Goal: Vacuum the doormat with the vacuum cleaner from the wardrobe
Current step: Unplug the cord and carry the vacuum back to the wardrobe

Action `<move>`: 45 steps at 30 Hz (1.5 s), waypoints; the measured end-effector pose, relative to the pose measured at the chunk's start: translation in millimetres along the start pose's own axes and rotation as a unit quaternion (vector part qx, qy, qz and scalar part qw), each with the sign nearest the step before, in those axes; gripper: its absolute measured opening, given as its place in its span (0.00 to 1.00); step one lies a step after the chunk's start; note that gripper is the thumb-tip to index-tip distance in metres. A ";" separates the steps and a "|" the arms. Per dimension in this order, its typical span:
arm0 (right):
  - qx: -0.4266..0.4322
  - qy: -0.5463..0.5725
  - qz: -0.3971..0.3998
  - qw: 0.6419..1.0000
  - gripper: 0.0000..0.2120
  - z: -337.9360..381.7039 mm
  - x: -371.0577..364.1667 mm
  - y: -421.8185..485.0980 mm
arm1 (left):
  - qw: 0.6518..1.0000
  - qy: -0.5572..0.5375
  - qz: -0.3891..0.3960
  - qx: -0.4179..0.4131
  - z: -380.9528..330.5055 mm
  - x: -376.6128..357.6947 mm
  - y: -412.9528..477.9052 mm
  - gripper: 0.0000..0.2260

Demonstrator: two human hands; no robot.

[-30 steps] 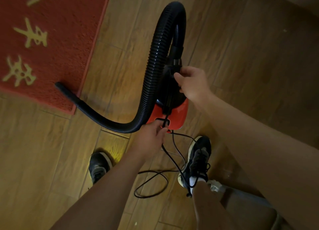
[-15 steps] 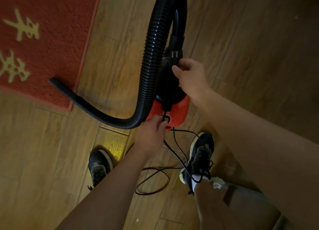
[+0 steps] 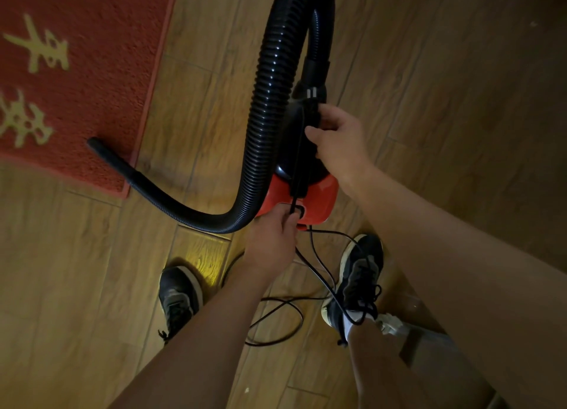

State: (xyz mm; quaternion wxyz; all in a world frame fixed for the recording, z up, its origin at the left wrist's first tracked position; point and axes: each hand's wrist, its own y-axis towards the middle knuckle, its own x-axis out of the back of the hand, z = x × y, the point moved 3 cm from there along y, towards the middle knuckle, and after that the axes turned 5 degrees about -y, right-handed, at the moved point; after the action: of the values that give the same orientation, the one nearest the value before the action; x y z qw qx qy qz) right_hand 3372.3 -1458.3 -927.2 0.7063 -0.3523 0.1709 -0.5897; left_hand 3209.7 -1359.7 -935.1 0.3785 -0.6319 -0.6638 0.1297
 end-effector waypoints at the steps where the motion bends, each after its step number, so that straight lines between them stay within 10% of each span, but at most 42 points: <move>1: -0.001 0.002 -0.002 1.000 0.20 0.0 -0.4 -0.5 | 1.000 -0.002 -0.001 0.003 -0.9 0.4 0.2 0.07; 23: 0.007 0.008 -0.011 1.000 0.25 1.3 -1.7 -8.2 | 0.999 -0.045 -0.004 0.028 -19.8 10.6 -3.2 0.14; 45: -0.011 -0.118 -0.045 0.992 0.09 3.6 -4.6 -15.1 | 0.993 -0.054 -0.037 -0.100 -96.8 58.6 -41.1 0.23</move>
State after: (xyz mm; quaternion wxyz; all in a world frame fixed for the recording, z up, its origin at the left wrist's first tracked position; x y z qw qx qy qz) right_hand 3362.7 -1453.7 -914.9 0.6906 -0.4344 0.0771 -0.5731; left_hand 3248.8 -1341.4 -822.7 0.2813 -0.6338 -0.7158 0.0830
